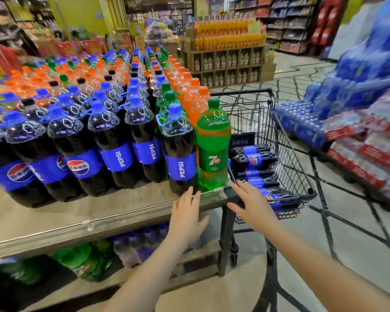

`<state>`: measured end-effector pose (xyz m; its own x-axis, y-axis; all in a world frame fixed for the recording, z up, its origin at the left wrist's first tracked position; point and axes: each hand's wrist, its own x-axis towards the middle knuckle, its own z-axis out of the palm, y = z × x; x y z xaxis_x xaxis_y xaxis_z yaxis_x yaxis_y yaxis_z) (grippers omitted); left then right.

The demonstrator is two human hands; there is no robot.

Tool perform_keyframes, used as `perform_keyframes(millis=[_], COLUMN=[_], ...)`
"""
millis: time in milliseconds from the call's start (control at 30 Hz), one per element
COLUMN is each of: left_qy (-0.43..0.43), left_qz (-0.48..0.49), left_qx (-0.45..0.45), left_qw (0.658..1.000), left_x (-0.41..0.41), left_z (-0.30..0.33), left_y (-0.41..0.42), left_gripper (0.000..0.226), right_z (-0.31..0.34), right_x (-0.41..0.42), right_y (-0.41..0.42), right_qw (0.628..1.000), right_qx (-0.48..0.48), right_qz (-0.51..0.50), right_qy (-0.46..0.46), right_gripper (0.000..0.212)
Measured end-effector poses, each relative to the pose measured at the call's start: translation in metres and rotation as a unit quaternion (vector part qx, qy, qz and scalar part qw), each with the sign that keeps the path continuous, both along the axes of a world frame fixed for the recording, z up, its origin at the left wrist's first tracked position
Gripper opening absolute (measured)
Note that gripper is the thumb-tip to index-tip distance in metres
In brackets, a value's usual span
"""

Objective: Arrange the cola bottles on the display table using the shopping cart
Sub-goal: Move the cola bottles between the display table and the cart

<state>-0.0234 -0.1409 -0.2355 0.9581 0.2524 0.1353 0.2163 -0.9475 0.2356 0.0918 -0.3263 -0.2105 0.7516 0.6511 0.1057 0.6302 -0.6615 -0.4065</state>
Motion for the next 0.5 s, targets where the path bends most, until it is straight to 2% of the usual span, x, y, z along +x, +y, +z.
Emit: perform_keyframes(millis=[333, 500], left_qy=[-0.006, 0.006], left_qz=[-0.084, -0.103], left_qx=[0.023, 0.098], left_qw=[0.996, 0.99], left_x=[-0.001, 0.026], left_z=[-0.025, -0.045], left_y=[-0.067, -0.117], left_gripper=[0.071, 0.073], right_z=[-0.035, -0.044], right_x=[-0.02, 0.018], right_y=[-0.121, -0.194], right_qw=[0.998, 0.997], right_qx=[-0.059, -0.077], right_qz=[0.004, -0.002], right_qy=[0.002, 0.015], right_gripper=[0.061, 0.065])
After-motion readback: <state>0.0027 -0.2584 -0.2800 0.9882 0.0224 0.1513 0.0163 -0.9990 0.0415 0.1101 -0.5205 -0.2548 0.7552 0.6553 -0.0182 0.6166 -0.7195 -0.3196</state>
